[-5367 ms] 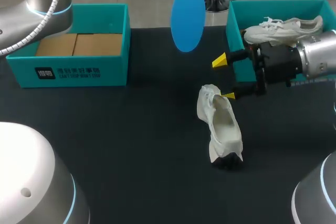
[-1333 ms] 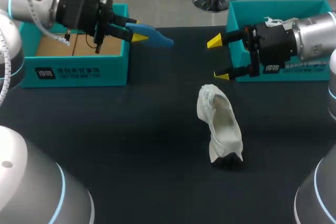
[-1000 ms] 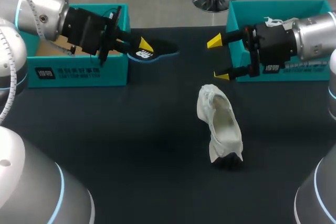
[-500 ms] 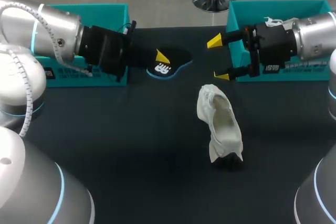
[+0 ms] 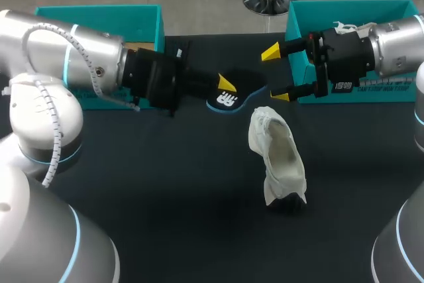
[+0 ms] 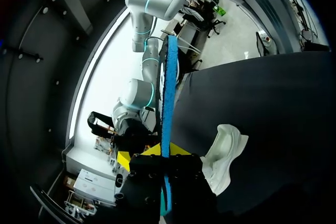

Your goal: Take the shoe out of the shoebox, open the shoe tongue, remove and reinsert the insole, then place the shoe into the shoebox

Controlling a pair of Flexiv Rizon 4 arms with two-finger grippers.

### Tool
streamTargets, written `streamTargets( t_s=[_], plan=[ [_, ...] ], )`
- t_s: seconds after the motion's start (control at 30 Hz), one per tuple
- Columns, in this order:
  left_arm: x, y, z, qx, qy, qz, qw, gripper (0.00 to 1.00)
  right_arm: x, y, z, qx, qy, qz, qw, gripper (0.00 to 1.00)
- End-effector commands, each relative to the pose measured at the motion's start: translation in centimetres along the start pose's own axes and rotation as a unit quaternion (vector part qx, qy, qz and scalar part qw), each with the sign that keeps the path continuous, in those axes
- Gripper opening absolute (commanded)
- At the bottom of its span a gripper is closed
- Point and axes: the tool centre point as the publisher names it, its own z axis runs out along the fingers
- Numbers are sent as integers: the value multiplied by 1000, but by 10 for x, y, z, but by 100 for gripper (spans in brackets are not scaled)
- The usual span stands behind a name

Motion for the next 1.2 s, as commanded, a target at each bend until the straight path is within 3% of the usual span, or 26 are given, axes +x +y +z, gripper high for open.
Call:
streamTargets(
  t_s=[0.03, 0.23, 0.27, 1.2],
  plan=[
    [-5, 3, 20, 2, -5, 0, 1000, 0, 1, 1, 2, 0, -1, 1, 1000, 100],
    [-6, -2, 29, 10, -6, 2, 1000, 0, 1, 1, 2, 0, -1, 1, 1000, 96],
    [-6, -2, 30, 11, -6, 2, 1000, 0, 1, 1, 2, 0, -1, 1, 1000, 0],
    [-2, 0, 30, -2, 0, 6, 1000, 0, 1, 1, 2, 0, -1, 1, 1000, 0]
  ],
)
